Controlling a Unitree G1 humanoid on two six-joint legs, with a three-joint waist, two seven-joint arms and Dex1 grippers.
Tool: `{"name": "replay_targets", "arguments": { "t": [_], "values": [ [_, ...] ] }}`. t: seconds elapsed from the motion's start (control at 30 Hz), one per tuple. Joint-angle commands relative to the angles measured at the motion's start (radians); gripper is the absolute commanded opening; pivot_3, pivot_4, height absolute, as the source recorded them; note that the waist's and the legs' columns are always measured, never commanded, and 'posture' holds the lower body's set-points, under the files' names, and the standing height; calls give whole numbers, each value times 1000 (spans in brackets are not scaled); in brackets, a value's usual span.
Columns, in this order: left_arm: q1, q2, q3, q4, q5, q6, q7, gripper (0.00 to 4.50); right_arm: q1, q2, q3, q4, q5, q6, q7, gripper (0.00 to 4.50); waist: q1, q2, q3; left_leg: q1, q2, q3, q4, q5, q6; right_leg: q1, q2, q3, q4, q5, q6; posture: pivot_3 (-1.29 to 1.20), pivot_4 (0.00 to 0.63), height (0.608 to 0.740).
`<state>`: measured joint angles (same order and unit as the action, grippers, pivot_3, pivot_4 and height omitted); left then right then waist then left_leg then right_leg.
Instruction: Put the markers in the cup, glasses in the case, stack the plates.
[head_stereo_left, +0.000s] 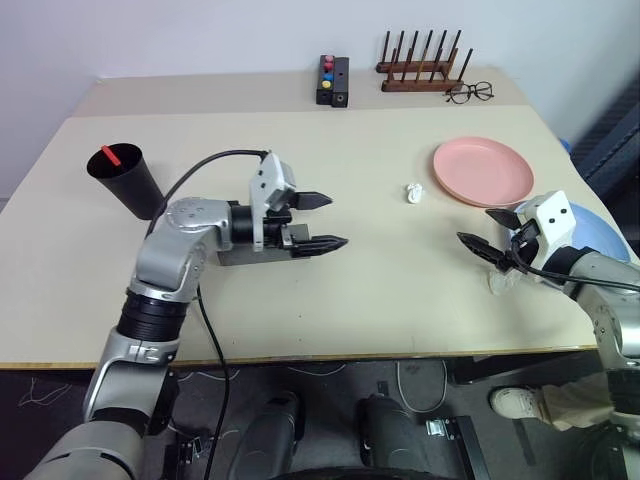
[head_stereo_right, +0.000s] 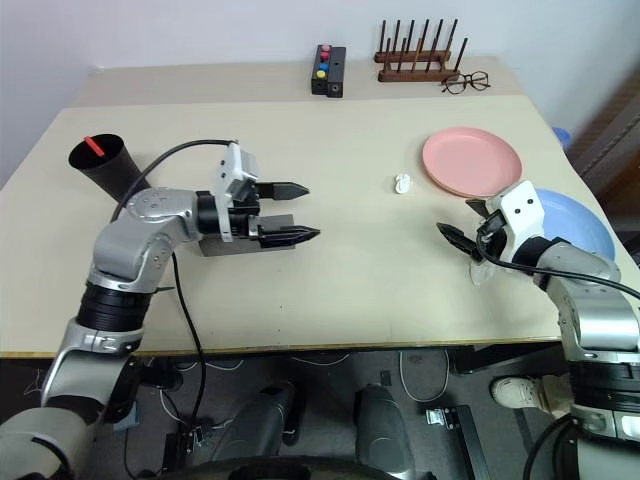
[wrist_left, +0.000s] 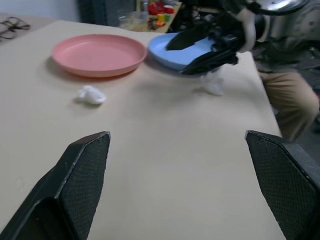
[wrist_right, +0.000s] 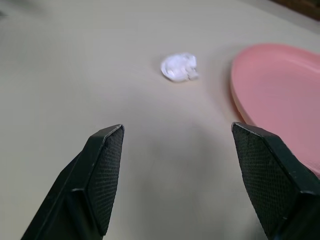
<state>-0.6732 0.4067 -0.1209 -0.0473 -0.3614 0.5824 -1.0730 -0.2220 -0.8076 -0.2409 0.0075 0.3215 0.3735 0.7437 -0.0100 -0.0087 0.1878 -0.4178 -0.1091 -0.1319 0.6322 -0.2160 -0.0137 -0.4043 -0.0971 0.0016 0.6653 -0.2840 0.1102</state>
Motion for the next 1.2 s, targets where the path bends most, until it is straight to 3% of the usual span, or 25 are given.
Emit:
{"name": "replay_targets", "arguments": {
  "t": [0.03, 0.33, 0.57, 1.03, 1.13, 1.2],
  "values": [
    [-9, -5, -28, -34, 7, -23, 21, 4467, 7, -29, -34, 35, -34, 22, -34, 3512, 0, 0, 0, 0, 0, 0, 0, 0, 0, 0, 0, 0, 0, 0, 0, 0, 150, 740],
    [-7, -54, -139, 47, 144, -197, 103, 4467, -24, -12, -31, 103, -93, 49, -128, 3512, 0, 0, 0, 0, 0, 1, 0, 0, 0, 0, 0, 0, 0, 0, 0, 0, 150, 740],
    [-6, -84, -149, 21, 123, -186, 97, 4467, -65, 2, -11, 110, -121, 105, -177, 3512, -1, 0, 0, 0, 0, 1, 0, 0, 0, 0, 0, 0, 0, 0, 0, 0, 150, 740],
    [-1, -20, -157, 24, 112, -215, -19, 4467, -98, 5, 43, 127, -135, 200, -175, 3512, -1, 0, 0, 0, 0, 1, 0, 0, 0, 0, 0, 0, 0, 0, 0, 0, 150, 740],
    [-6, -16, -156, 32, 116, -223, -26, 4500, -113, 9, 54, 155, -145, 194, -182, 2726, -1, 0, 0, 0, 0, 1, 0, 0, 0, 0, 0, 0, 0, 0, 0, 0, 150, 740],
    [-8, -14, -152, 32, 114, -224, -27, 4500, -122, 10, 60, 173, -152, 189, -184, 1690, -1, 0, 0, 0, 0, 1, 0, 0, 0, 0, 0, 0, 0, 0, 0, 0, 150, 740]
  ]
}}
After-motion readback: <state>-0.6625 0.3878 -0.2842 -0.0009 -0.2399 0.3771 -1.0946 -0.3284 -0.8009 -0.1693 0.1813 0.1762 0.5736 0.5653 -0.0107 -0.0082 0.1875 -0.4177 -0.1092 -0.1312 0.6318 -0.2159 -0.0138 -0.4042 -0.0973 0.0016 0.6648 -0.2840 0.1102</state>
